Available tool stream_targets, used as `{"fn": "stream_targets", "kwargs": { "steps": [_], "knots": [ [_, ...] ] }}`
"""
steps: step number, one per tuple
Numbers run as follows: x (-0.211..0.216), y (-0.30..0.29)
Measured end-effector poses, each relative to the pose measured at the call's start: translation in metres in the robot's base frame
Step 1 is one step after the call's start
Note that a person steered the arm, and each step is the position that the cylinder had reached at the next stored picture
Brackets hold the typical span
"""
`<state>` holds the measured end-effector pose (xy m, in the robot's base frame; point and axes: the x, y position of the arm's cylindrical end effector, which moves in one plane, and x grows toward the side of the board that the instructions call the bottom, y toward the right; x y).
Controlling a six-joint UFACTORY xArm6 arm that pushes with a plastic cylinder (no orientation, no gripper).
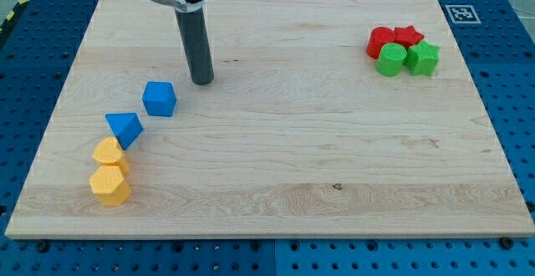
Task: Push blue cube into blue triangle
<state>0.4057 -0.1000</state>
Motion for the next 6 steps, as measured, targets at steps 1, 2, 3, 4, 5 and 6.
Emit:
{"fn": "stream_targets", "kwargs": {
  "steps": [1, 2, 3, 4, 5, 6],
  "knots": [
    [0.024, -0.006],
    [0.026, -0.039],
    [0.026, -0.064],
    [0.013, -0.064],
    [0.009, -0.064],
    [0.017, -0.070]
  ]
}}
